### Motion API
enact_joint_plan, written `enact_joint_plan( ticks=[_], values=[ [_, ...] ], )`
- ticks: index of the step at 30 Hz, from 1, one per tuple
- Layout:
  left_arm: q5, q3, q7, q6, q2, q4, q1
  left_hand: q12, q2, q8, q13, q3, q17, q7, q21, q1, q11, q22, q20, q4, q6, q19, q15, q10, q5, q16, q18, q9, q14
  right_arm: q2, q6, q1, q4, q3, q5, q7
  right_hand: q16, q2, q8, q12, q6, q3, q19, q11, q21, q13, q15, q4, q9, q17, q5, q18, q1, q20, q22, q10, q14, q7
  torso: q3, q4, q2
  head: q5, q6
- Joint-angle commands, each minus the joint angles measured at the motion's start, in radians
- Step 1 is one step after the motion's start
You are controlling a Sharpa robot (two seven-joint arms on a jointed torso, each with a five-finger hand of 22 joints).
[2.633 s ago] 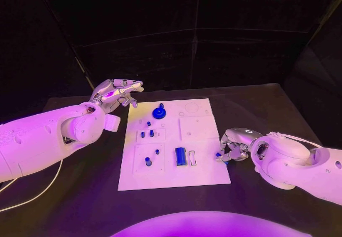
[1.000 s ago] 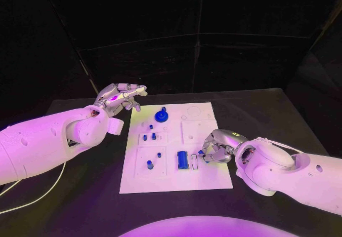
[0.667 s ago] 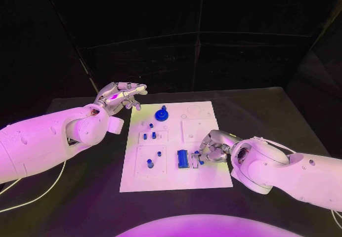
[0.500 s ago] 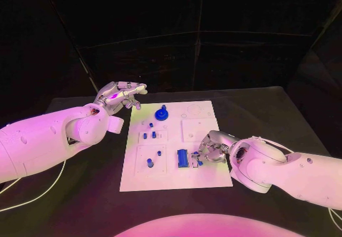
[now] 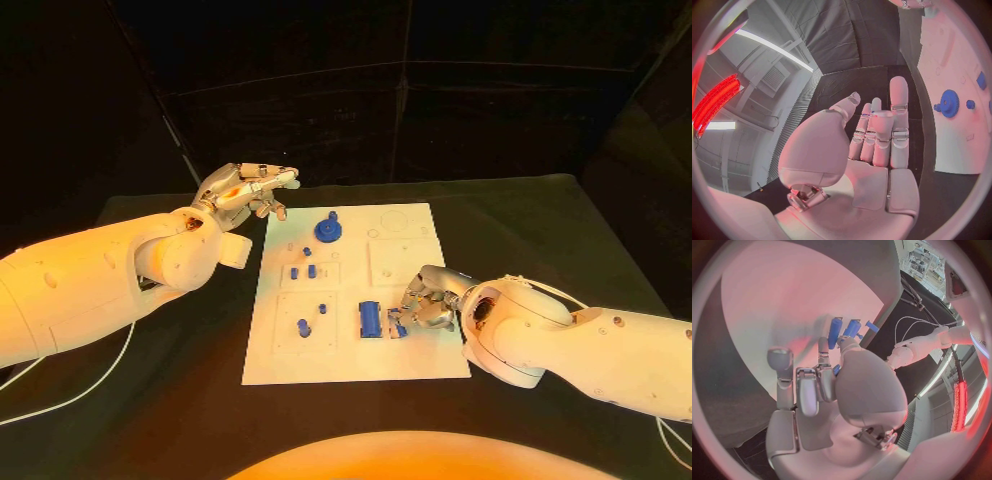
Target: Assemble the parts on the task board
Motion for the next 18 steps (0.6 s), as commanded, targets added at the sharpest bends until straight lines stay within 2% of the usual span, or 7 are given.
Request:
enact_joint_plan(
  ticks=[1, 9, 14, 18],
  values=[
    [0.003, 0.001, 0.001, 0.013, -0.001, 0.002, 0.002, 0.005, 0.000, 0.005, -0.001, -0.004, -0.001, -0.005, -0.004, 0.009, -0.001, -0.001, 0.004, 0.000, -0.002, 0.003, 0.000, -0.004, 0.002, 0.003, 0.014, 0.000, -0.008, 0.005, 0.005, 0.001, 0.001, 0.000, 0.000, 0.001, 0.003, 0.000, 0.006, 0.002, 0.007, -0.009, 0.005, -0.003, 0.006, 0.094, -0.005, -0.002, 0.004, 0.200, -0.014, -0.008, -0.011, 0.000, 0.000, 0.019, 0.093, 0.002, 0.0001, -0.0005, 0.000, 0.001, -0.001],
    [0.003, 0.001, -0.001, 0.017, -0.001, 0.004, 0.002, 0.005, 0.000, 0.005, -0.001, -0.004, -0.001, -0.005, -0.004, 0.009, -0.001, -0.001, 0.004, 0.000, -0.002, 0.003, 0.000, -0.004, 0.002, 0.003, 0.014, 0.000, -0.008, 0.012, 0.007, 0.001, -0.005, 0.000, -0.006, -0.001, 0.002, 0.003, 0.007, -0.003, 0.006, -0.037, 0.004, -0.003, 0.004, 0.090, -0.005, 0.000, 0.015, 0.199, -0.083, -0.008, -0.044, -0.001, -0.001, 0.018, 0.092, 0.003, 0.0003, 0.0000, 0.000, 0.002, -0.002],
    [0.003, 0.001, -0.002, 0.019, -0.001, 0.005, 0.002, 0.005, 0.000, 0.005, -0.001, -0.004, -0.001, -0.005, -0.004, 0.009, -0.001, -0.001, 0.004, 0.000, -0.002, 0.003, 0.000, -0.004, 0.002, 0.003, 0.014, 0.000, -0.008, 0.016, 0.009, 0.001, -0.007, 0.000, -0.007, -0.001, 0.002, 0.010, 0.007, -0.004, 0.006, -0.075, 0.002, 0.000, 0.002, 0.091, -0.003, -0.001, 0.023, 0.198, -0.206, -0.008, -0.078, 0.000, -0.002, 0.019, 0.092, 0.005, 0.0003, -0.0002, 0.001, 0.002, -0.002],
    [0.003, 0.001, -0.002, 0.019, -0.001, 0.005, 0.002, 0.005, 0.000, 0.005, -0.001, -0.004, -0.001, -0.005, -0.004, 0.009, -0.001, -0.001, 0.004, 0.000, -0.002, 0.003, 0.000, -0.004, 0.002, 0.003, 0.014, 0.000, -0.008, 0.016, 0.010, 0.001, -0.008, 0.000, -0.007, -0.001, 0.001, 0.013, 0.006, -0.005, 0.004, -0.100, 0.001, 0.001, 0.000, 0.091, -0.002, -0.001, 0.029, 0.197, -0.277, -0.007, -0.090, 0.002, -0.005, 0.018, 0.092, 0.006, -0.0001, -0.0005, 0.000, 0.003, -0.002]
  ],
)
